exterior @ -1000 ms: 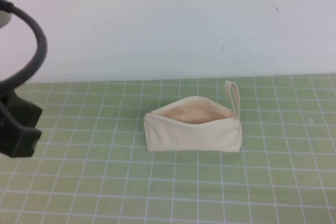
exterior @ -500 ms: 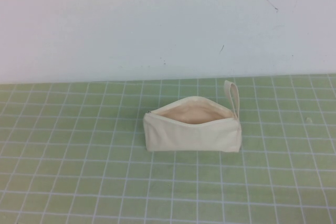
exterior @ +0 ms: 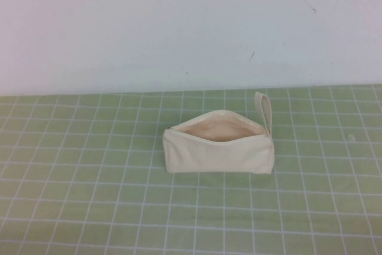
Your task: Put eraser into pencil case
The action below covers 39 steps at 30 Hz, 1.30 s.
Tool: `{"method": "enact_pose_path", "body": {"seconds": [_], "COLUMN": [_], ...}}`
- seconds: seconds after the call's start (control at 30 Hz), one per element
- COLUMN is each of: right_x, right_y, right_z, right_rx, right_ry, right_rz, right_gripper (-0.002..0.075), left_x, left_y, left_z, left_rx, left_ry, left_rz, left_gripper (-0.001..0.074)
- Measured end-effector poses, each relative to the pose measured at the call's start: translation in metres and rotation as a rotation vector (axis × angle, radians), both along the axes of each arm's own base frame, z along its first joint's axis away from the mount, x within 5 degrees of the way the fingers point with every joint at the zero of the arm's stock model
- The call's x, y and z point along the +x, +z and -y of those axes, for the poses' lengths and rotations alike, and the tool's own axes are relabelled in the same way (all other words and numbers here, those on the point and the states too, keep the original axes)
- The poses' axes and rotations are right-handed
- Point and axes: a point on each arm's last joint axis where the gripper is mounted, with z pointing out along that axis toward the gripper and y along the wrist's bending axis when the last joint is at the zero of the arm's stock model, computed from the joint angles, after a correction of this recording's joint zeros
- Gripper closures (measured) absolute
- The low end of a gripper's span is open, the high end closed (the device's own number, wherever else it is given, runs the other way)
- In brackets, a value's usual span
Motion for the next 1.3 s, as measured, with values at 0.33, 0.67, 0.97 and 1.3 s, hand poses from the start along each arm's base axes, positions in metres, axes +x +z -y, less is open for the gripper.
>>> {"method": "enact_pose_path", "body": {"seconds": [0.33, 0.67, 0.97, 1.3], "right_x": [-0.0001, -0.0001, -0.0001, -0.0001], "right_y": [0.0, 0.0001, 0.0001, 0.0001], "right_z": [0.0001, 0.0001, 0.0001, 0.0001], "right_rx": [-0.002, -0.002, -0.002, -0.002], "right_ry": [-0.002, -0.002, -0.002, -0.002], "right_rz": [0.0, 0.002, 0.002, 0.002], "right_gripper": [0.0727, 0.0727, 0.0727, 0.0727], "left_x": [-0.0009, -0.0012, -0.0012, -0.0012], "left_y": [-0.0025, -0.0026, -0.0026, -0.0026], "left_z": [-0.002, -0.0003, -0.0003, -0.0002], "left_rx": [0.086, 0.122, 0.122, 0.122], "left_ry": [0.001, -0.043, -0.042, -0.045], "left_rz": [-0.032, -0.029, -0.029, -0.029], "left_gripper": [0.0736, 0.0736, 0.0736, 0.0736]}}
